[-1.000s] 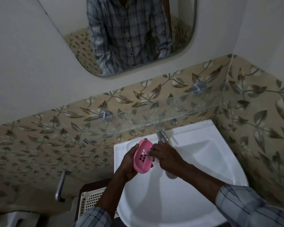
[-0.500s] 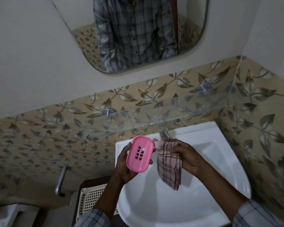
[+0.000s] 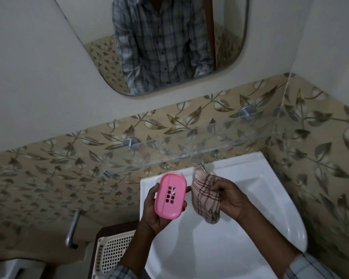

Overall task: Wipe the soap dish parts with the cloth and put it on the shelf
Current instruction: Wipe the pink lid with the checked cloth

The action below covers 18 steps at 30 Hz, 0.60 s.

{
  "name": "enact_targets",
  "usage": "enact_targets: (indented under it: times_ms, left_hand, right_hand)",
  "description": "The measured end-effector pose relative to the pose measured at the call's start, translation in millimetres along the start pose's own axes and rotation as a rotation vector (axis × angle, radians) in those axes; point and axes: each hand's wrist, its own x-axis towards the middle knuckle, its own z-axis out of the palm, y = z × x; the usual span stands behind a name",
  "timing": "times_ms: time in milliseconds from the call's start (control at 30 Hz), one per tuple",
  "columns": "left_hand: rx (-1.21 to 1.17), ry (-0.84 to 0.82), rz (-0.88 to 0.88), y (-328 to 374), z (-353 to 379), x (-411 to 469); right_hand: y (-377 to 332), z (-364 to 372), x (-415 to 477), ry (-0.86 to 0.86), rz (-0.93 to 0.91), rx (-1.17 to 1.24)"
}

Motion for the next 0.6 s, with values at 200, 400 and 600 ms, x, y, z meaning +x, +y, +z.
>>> enact_targets:
  times_ms: [200, 400, 600]
  left_hand:
    - [-0.083, 0.172, 0.070, -27.1, 1.0, -5.6]
    - [-0.070, 0.206, 0.107, -63.3, -6.9, -8.9]
    - [0.013, 0.184, 0.041, -33.0, 9.8, -4.7]
  right_hand:
    - [8.7, -2.5, -10.3, -0.071, -0.032, 0.404]
    - [24.3, -18.2, -18.6, -0.180, -0.236, 0.612]
    - [24.8, -65.0, -27.0, -0.181, -0.159, 0.444]
